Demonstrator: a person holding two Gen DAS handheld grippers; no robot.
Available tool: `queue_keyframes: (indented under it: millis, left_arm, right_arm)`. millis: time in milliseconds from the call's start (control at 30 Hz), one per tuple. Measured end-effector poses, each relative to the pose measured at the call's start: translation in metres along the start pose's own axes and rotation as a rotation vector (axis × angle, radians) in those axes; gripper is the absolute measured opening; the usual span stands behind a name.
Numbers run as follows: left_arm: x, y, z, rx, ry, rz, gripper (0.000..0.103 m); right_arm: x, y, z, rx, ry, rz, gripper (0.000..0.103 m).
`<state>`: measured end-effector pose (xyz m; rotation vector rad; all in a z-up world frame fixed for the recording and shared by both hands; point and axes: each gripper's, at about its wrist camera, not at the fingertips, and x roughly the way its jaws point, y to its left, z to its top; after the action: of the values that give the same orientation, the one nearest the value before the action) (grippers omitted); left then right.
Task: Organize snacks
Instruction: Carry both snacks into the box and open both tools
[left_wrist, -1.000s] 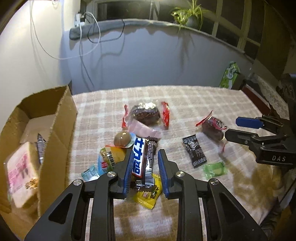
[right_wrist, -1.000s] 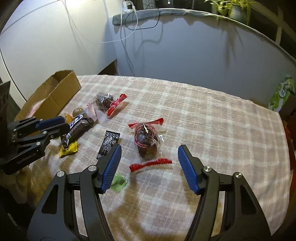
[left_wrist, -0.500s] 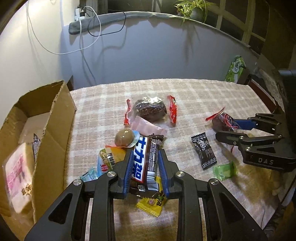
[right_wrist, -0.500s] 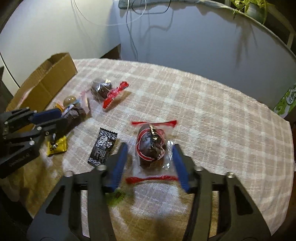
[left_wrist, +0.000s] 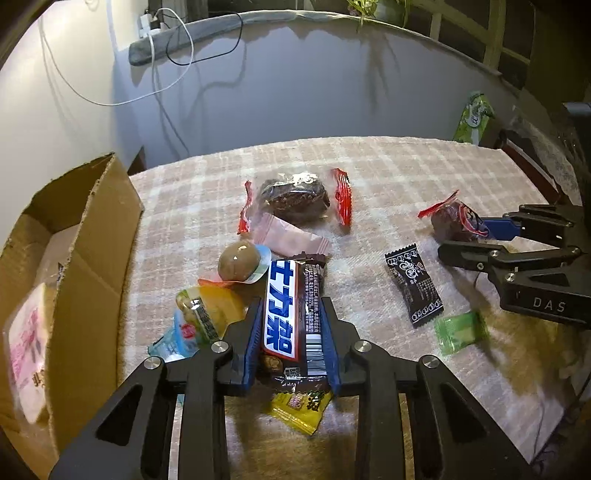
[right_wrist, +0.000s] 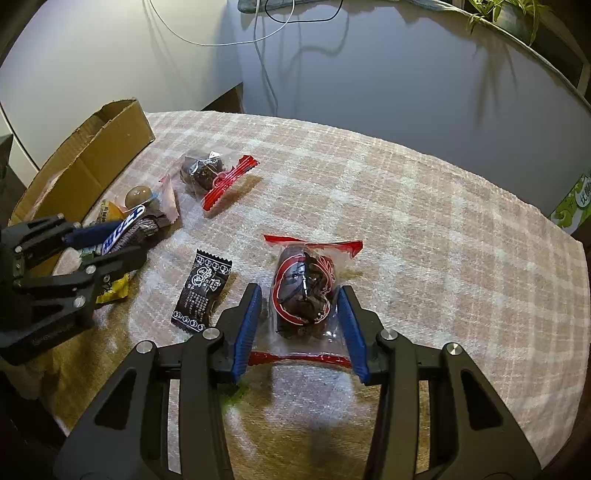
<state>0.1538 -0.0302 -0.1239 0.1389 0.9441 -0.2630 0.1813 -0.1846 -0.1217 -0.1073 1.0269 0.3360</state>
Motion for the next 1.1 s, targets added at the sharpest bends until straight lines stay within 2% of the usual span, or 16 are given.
queue_keyframes:
  millis: [200, 533, 800, 1100]
  left_arm:
    - [-0.01, -0.003, 0.002, -0.013, -0.038, -0.018, 0.027]
    - [-0.06, 0.011, 0.013, -0.056, -0.189, -0.031, 0.027]
    - [-0.09, 0.049, 0.01, -0.124, -0.274, 0.0, 0.027]
    - [-0.113, 0.096, -0.007, -0.209, -0.33, 0.045, 0.027]
  right_arm:
    - [-0.004, -0.002, -0.002, 0.02, -0.005, 0.0, 0.036]
    - [-0.039, 0.009, 0.006, 0.032, -0.089, 0.011, 0.036]
    - [-0.065, 0.048, 0.03, 0.002, -0.176, 0.059, 0.036]
    - [-0.064, 0.117, 0.063, -0.077, -0.219, 0.123, 0.036]
